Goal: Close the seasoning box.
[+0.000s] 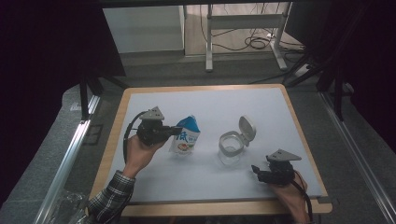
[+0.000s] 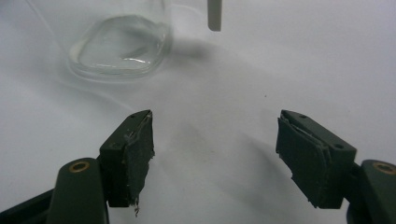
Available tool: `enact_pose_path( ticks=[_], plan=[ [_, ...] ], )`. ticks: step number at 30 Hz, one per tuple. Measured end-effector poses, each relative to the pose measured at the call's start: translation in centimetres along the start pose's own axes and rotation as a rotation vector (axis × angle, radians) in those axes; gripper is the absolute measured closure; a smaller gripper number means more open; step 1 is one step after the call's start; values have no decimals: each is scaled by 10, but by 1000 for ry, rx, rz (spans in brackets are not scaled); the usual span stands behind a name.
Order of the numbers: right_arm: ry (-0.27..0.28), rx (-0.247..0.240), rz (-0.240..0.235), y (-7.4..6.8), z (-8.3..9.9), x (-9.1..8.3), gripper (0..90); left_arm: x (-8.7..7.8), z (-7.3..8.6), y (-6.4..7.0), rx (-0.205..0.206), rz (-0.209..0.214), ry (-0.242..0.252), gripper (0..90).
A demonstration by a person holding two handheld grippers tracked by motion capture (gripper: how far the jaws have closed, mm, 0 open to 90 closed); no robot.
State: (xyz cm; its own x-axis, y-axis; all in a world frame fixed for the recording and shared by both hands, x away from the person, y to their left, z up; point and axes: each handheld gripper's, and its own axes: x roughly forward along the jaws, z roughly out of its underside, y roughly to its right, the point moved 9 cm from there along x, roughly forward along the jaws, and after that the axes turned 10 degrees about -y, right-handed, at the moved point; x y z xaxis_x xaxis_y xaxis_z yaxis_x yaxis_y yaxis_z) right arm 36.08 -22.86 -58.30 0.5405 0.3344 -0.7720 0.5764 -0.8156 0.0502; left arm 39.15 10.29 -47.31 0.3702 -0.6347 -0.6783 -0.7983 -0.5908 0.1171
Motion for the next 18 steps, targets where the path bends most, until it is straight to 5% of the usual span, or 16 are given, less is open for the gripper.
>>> enact_pose_path(
  ticks=[18],
  plan=[
    [18,-50,-61,-29,-3,-8,311,-5,3,29,8,29,14,900]
  ],
)
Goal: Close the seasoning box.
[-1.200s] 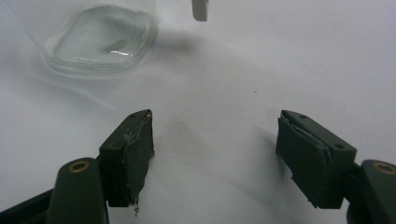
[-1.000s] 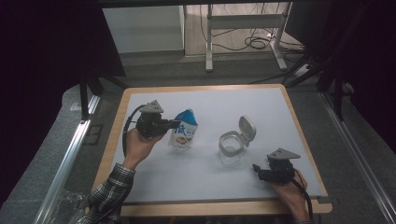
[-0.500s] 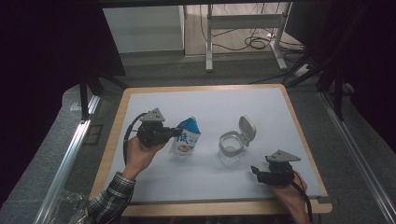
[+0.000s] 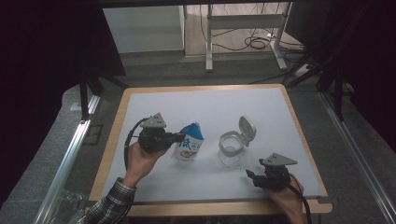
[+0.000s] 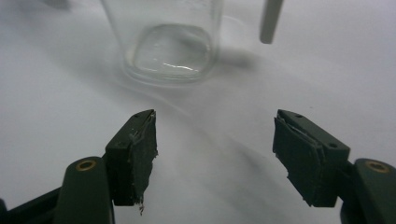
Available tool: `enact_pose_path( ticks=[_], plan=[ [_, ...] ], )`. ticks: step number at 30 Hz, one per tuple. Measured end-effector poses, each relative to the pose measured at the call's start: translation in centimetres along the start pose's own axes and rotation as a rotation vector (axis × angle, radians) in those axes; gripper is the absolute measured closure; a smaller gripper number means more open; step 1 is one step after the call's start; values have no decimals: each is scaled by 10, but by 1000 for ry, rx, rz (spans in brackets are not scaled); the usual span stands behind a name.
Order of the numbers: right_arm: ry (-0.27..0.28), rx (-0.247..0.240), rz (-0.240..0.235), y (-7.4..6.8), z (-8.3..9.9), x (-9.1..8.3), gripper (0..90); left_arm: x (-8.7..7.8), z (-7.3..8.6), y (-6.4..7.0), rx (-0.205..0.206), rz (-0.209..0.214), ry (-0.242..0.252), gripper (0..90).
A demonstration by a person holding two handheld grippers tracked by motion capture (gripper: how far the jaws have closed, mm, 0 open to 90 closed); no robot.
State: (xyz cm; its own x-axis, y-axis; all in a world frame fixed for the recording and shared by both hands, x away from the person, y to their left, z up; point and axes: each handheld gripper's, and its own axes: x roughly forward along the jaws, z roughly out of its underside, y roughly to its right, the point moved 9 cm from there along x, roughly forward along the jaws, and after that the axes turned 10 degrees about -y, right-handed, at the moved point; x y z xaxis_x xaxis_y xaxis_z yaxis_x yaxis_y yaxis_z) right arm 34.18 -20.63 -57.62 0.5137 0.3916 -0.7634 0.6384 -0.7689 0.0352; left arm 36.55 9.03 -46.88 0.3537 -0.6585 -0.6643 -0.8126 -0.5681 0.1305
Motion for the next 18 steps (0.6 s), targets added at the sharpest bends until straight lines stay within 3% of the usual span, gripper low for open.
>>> enact_pose_path(
  ticks=[18],
  plan=[
    [-1,-64,-102,-41,-16,7,355,1,-1,19,16,13,-9,900]
  ],
)
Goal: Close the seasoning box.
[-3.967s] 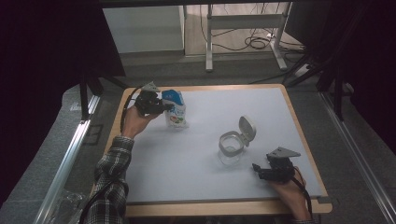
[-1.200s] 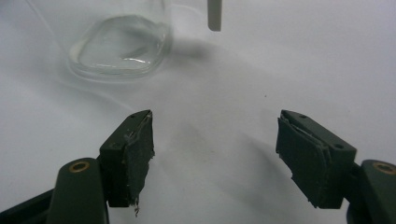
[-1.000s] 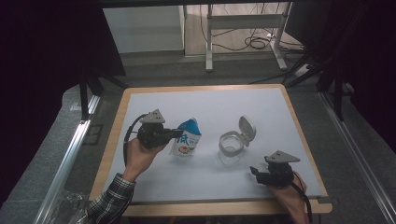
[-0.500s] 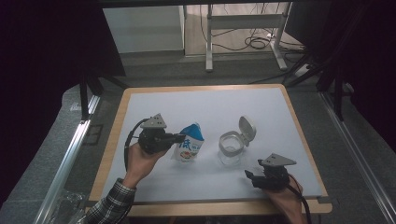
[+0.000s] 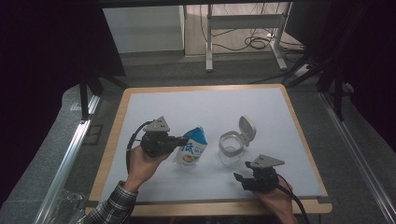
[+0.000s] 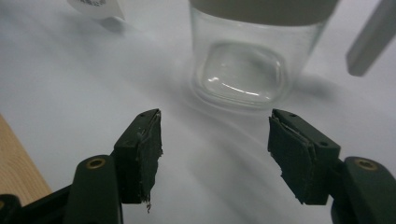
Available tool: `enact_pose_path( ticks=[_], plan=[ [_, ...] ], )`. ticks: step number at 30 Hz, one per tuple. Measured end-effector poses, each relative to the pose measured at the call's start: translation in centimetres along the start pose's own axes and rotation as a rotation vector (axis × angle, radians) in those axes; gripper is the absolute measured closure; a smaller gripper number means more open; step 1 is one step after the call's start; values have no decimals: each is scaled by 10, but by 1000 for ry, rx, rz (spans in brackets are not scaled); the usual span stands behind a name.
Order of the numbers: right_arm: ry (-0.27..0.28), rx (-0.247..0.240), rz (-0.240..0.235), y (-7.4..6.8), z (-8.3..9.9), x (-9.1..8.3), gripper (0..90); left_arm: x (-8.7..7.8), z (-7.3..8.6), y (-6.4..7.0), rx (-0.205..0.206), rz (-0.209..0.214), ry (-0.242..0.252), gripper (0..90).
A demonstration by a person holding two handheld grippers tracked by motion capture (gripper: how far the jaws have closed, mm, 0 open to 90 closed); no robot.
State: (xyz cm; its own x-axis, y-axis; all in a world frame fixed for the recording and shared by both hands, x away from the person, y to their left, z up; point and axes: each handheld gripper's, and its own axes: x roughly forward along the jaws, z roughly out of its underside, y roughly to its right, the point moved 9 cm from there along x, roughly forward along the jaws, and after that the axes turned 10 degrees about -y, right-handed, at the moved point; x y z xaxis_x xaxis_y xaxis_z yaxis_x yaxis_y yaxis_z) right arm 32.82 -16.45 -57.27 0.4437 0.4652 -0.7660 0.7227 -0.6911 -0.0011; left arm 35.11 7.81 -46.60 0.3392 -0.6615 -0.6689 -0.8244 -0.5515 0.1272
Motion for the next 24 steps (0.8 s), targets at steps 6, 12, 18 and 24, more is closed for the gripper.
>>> enact_pose_path(
  ticks=[6,12,18,24],
  plan=[
    [-7,-29,-34,-13,-8,9,380,3,-3,5,4,9,0,900],
    [-9,-51,-58,-24,-15,18,394,5,-8,8,-1,16,0,900],
    [-11,-83,-86,-37,-21,29,404,6,-13,12,0,20,-3,900],
    [-14,-106,-93,-47,-26,37,408,5,-19,16,2,26,-1,900]
  ],
)
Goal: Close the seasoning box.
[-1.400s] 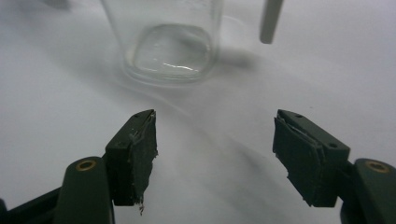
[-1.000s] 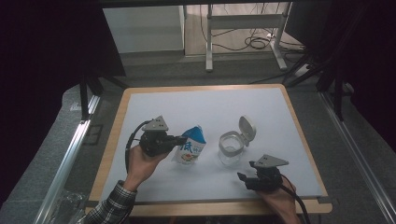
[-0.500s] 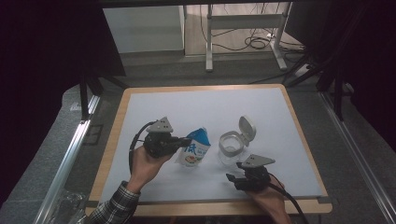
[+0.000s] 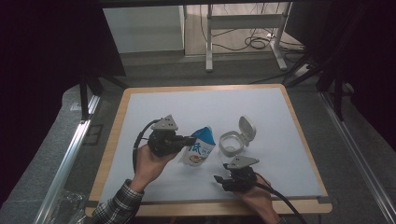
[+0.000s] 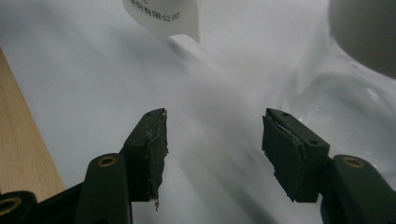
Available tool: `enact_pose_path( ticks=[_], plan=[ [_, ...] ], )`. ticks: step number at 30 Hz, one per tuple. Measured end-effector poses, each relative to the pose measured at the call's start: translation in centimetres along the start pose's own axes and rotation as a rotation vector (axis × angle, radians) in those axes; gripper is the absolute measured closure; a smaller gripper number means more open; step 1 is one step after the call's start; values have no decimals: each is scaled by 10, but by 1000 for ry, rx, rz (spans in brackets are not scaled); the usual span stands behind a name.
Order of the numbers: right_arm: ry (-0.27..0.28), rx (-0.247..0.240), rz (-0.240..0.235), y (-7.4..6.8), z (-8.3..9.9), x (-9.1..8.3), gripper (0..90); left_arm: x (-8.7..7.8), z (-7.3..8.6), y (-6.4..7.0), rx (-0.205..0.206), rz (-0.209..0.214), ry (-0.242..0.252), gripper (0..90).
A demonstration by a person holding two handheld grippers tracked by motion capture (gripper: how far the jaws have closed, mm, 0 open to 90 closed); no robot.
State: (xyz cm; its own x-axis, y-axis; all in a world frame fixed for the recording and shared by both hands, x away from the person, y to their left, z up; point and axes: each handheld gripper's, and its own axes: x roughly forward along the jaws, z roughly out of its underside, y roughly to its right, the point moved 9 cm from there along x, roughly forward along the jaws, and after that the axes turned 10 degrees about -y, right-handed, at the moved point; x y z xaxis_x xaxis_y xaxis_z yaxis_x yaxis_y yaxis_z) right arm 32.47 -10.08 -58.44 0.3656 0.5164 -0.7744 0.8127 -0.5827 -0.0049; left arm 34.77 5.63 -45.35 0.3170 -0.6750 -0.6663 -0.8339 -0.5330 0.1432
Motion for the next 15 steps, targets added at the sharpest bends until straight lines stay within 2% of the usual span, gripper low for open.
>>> enact_pose_path(
  ticks=[15],
  plan=[
    [37,16,-34,-11,-20,16,411,3,-10,7,-2,8,-10,900]
  ],
)
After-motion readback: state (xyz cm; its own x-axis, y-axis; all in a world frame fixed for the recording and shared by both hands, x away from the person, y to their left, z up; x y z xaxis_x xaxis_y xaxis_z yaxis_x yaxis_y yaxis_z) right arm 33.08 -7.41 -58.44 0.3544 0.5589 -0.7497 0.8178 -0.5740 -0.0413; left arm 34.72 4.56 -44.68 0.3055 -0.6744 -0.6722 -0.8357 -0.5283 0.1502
